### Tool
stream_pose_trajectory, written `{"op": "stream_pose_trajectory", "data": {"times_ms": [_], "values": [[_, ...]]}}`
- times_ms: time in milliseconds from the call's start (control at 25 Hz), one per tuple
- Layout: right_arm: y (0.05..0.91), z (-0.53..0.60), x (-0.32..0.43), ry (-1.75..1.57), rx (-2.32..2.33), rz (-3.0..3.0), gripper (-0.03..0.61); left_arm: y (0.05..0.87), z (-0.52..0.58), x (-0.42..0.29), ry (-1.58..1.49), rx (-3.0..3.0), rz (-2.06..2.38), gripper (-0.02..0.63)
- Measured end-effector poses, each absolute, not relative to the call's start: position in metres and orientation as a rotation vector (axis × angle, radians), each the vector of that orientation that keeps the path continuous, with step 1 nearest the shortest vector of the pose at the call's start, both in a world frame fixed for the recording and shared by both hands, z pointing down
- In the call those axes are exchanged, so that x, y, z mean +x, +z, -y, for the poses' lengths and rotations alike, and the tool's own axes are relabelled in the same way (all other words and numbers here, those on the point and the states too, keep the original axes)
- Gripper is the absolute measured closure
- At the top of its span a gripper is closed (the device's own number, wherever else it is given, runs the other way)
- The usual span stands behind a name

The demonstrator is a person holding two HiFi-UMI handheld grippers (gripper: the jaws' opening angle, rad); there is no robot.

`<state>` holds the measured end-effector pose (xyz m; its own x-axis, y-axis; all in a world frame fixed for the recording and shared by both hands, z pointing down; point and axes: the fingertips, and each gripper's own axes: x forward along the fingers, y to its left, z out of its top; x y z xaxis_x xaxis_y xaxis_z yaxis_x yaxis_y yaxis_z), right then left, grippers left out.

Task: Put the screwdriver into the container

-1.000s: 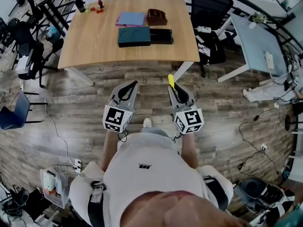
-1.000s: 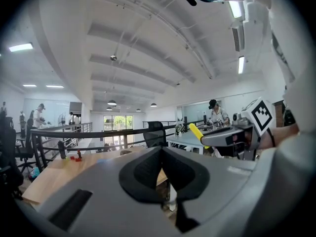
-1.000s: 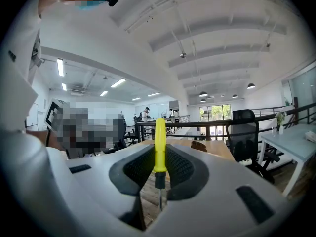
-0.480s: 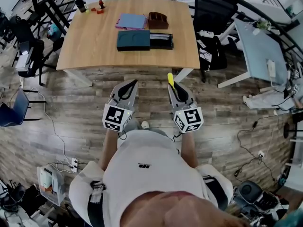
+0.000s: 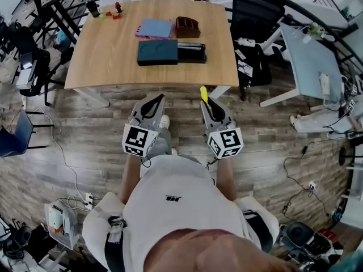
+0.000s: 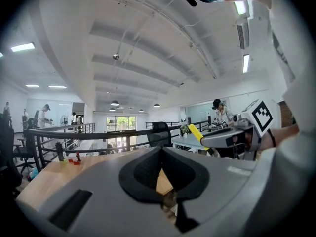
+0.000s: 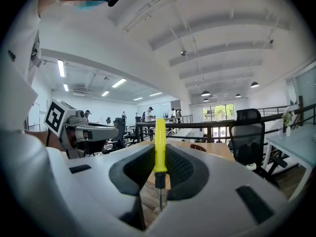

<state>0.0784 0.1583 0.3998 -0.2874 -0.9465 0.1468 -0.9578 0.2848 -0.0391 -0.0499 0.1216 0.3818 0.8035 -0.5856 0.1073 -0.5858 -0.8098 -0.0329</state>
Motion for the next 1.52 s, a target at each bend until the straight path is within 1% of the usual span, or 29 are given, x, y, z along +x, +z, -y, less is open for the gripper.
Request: {"op": "stream_pose_trajectory", "data": {"times_ms": [400, 1040, 1520], "values": [[0.412, -0.103, 0.088, 0.205, 1.826, 2.397, 0.520, 0.396, -0.064, -0.033, 0.191, 2.994, 0.905, 0.608], [0.406, 0.015, 0.114, 0.244, 1.892, 2.329, 0.520, 0.390, 0.061, -0.001, 0.216, 3.018, 0.787, 0.607], [0.424, 0.084, 0.127, 0.299, 1.930, 2.271, 0.520, 0.411, 0.133, 0.017, 0.258, 3.014, 0.691, 0.607]]}}
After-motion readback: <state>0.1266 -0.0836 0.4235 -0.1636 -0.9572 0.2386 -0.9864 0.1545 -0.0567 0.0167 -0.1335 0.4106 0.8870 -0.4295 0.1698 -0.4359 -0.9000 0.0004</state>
